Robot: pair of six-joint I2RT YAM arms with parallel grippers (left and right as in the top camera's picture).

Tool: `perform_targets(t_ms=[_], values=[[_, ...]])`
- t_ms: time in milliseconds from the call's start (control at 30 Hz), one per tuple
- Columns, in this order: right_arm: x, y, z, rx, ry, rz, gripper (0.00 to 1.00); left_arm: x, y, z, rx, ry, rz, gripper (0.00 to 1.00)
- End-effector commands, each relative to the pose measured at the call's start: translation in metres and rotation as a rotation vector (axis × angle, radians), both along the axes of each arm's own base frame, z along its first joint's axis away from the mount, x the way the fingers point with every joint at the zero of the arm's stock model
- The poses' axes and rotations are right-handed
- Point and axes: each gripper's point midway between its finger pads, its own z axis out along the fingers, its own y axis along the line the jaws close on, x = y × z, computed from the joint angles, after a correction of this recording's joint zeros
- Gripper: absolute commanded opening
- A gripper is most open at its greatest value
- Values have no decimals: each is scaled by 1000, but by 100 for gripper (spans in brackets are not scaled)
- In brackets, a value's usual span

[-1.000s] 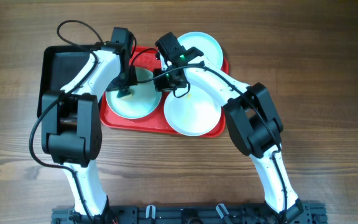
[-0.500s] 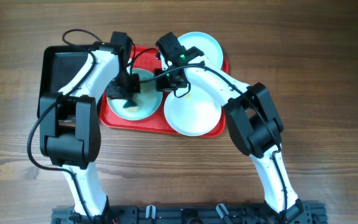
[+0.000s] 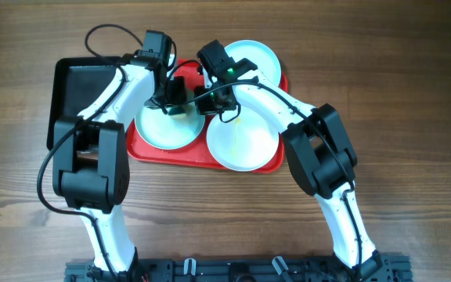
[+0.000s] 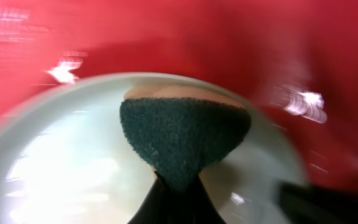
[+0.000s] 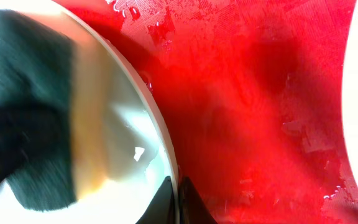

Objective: Clean dirty plates on tray and stack at the side
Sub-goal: 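Scrub the plate surface with the sponge in the left gripper, then lift the plate with the right gripper and withdraw the left gripper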

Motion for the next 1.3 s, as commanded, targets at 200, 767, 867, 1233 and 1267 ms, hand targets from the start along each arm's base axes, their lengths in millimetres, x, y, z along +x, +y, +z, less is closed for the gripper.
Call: perform_targets(t_ms=[200,767,867,1233,1267], values=[[-4,-5,-16,-22,30,-4,4,11,82,68,239,-101,297,4],[-23,14,-26,-34,59,6,10,-10,152,145,120,-139,475,4],[-23,14,-30,-52,48,5,4,-14,151,130,124,-97,473,4],[26,-13,43,-178,-200,-44,4,-27,150,108,133,-33,470,4],[32,-19,57,-208,-251,-52,4,-27,150,108,133,-33,470,4]])
